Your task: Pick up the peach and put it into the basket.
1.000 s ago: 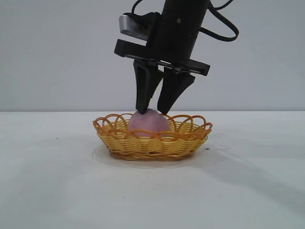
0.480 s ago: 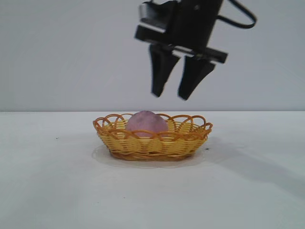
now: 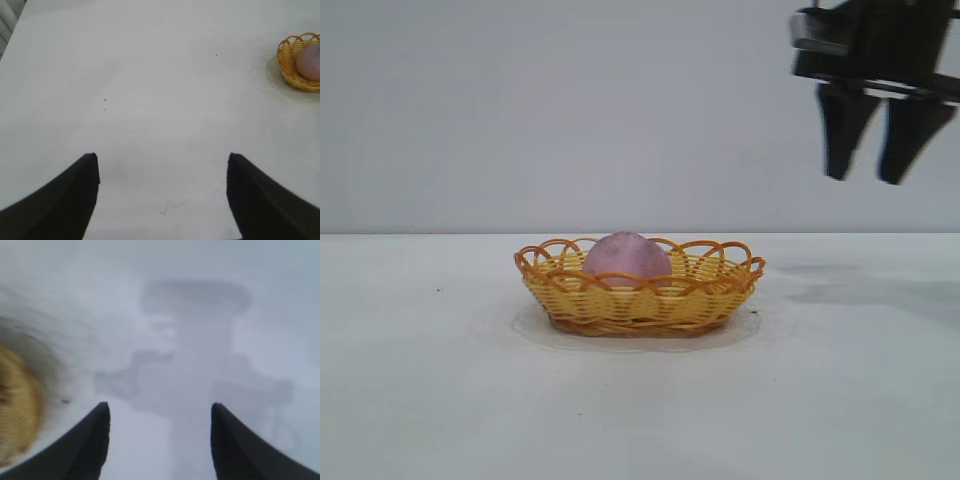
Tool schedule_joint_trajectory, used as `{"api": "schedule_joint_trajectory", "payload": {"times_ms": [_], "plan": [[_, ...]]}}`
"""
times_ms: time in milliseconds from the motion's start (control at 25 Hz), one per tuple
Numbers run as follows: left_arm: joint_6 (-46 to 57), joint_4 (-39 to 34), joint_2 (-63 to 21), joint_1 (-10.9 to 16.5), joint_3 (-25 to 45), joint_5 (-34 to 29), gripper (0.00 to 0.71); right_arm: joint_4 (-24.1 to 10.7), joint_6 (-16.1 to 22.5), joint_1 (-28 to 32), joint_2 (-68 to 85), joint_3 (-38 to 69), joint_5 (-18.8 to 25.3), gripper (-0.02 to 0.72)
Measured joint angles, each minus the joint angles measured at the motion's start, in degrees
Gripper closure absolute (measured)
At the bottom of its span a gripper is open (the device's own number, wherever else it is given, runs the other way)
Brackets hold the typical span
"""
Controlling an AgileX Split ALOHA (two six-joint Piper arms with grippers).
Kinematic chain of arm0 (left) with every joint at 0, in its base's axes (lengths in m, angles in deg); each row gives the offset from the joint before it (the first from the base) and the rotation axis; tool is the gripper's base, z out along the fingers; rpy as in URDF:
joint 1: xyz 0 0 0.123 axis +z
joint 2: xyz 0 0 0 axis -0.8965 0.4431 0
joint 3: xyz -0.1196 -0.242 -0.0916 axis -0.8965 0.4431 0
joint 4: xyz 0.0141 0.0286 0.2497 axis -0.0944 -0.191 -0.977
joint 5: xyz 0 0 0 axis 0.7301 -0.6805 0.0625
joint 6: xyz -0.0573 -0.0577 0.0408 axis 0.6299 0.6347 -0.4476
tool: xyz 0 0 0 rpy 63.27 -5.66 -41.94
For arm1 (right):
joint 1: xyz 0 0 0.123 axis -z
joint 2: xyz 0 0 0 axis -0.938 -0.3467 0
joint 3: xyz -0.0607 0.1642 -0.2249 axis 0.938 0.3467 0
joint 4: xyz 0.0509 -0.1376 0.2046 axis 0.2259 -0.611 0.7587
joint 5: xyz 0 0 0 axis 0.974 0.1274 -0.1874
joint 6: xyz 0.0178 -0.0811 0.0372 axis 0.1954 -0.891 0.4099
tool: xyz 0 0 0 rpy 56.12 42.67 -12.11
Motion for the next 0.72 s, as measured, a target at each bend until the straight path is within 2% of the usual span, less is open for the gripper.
{"api": "schedule_joint_trajectory", "payload": {"times_ms": [320,520,720], "plan": [[0.0,0.0,0.0,0.0,0.0,0.0,0.245,-4.2,2.7,6.1,0.1,0.0,6.5,0.339],[0.0,0.0,0.0,0.0,0.0,0.0,0.245,-4.2,3.2,6.2,2.0,0.0,9.5,0.339],[0.0,0.0,0.0,0.0,0.0,0.0,0.245,-3.9,3.4,6.2,7.2,0.0,10.0,0.339]]}}
